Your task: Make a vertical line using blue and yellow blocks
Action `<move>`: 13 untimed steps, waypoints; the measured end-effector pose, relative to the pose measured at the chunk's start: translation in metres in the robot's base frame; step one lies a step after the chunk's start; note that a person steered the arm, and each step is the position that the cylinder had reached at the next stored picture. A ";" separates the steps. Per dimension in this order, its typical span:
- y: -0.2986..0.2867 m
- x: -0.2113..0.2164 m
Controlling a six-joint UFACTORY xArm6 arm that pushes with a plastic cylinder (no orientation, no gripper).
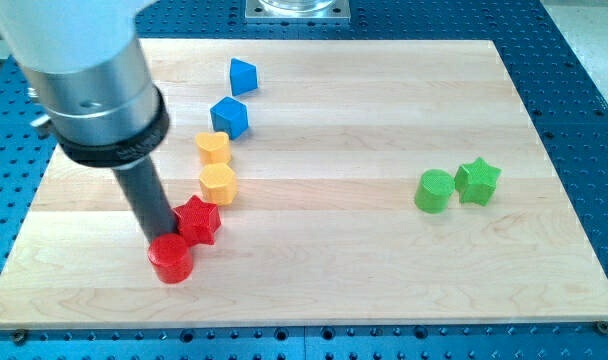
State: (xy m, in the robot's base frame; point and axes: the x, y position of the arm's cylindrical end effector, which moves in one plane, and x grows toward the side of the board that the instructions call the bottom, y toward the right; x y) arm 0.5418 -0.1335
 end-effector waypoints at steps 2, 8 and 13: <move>0.060 -0.010; -0.011 -0.104; 0.048 -0.169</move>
State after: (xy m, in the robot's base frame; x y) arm 0.3725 -0.0855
